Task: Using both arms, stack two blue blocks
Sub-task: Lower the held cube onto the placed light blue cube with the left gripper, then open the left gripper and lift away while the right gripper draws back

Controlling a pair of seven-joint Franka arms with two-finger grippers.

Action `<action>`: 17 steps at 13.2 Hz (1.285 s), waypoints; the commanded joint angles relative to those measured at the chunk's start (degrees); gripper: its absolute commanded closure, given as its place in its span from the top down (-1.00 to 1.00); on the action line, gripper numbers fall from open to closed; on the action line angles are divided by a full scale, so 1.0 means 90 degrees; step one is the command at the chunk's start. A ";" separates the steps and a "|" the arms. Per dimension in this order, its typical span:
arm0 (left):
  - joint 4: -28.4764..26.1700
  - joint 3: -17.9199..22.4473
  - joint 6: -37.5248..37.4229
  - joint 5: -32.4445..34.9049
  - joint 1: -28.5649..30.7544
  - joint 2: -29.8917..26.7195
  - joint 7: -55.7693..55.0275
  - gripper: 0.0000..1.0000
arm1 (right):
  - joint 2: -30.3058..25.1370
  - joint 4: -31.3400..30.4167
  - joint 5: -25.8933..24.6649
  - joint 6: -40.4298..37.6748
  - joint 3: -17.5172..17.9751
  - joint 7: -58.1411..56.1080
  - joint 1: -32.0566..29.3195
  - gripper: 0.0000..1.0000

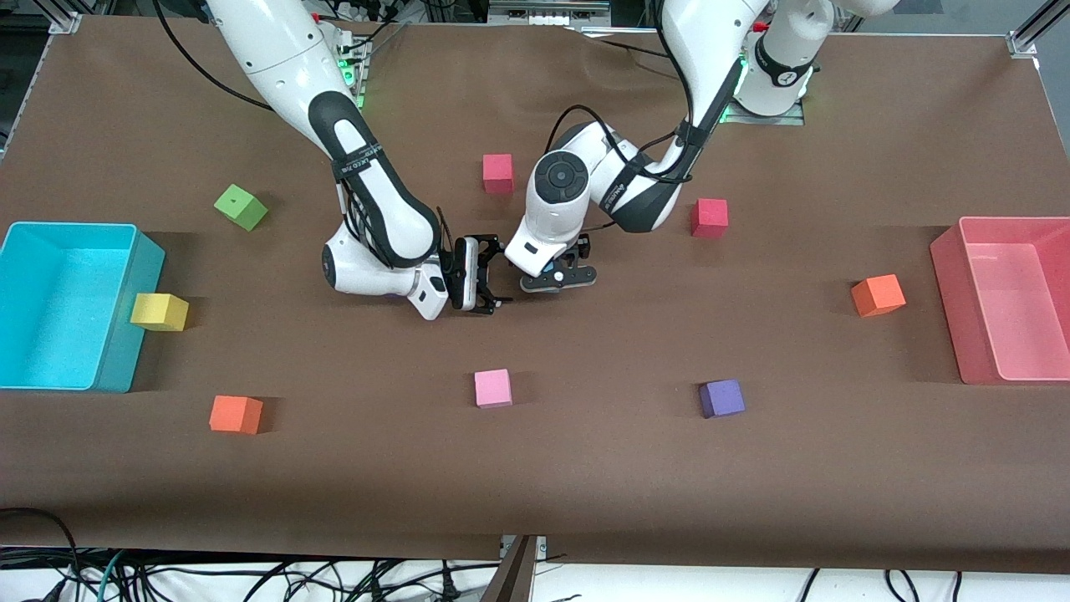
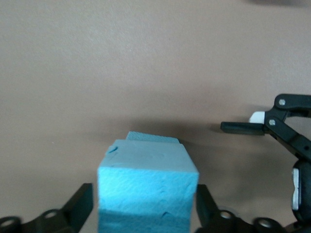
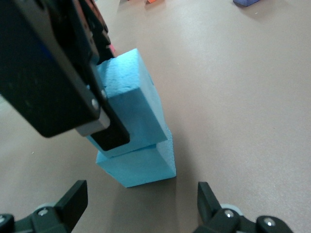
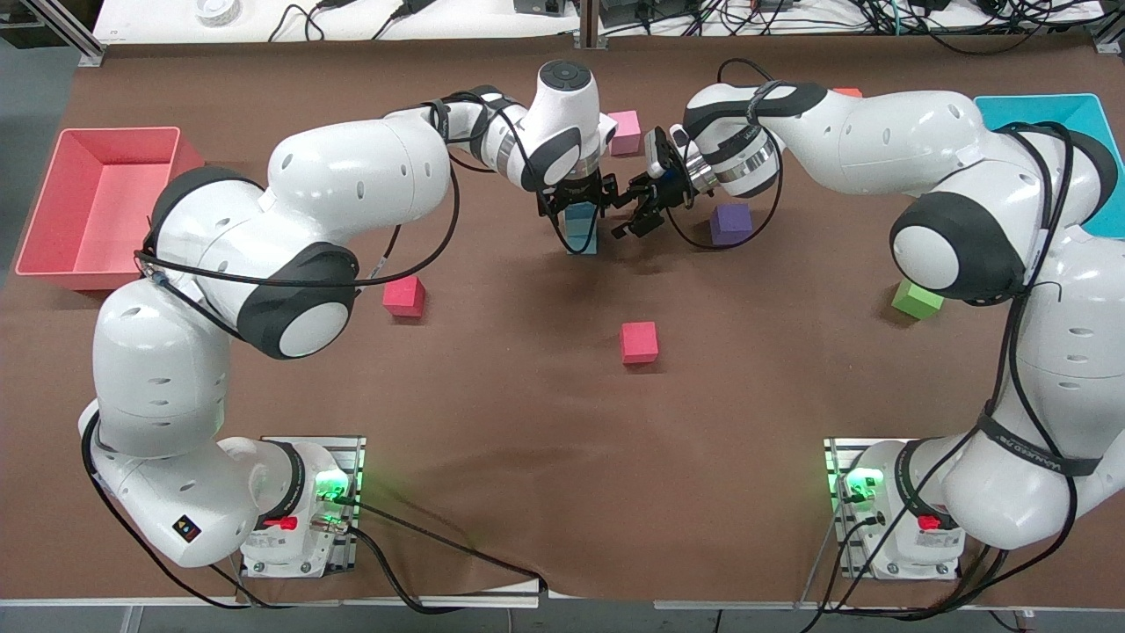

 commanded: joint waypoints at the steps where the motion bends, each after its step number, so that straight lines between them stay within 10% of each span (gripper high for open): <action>1: 0.0160 0.0306 -0.0069 0.0050 -0.0080 -0.0142 0.0006 1.00 | -0.0043 -0.0061 0.0166 0.0057 0.0038 -0.0179 0.0004 1.00; 9: 0.0063 0.0044 -0.1005 -0.0526 0.0153 -0.1332 -0.0004 1.00 | -0.0043 -0.0061 0.0166 0.0037 0.0038 -0.0159 -0.0006 1.00; 12: -0.0151 -0.0766 -0.1698 -0.0547 0.1488 -0.2082 0.0141 1.00 | -0.0082 -0.0061 0.0156 -0.0060 0.0018 -0.0081 -0.0074 1.00; 17: -0.0367 -0.0749 -0.3980 -0.0527 0.3071 -0.3685 0.2363 1.00 | -0.0199 -0.0080 -0.0009 -0.1024 -0.0331 -0.0052 -0.0123 1.00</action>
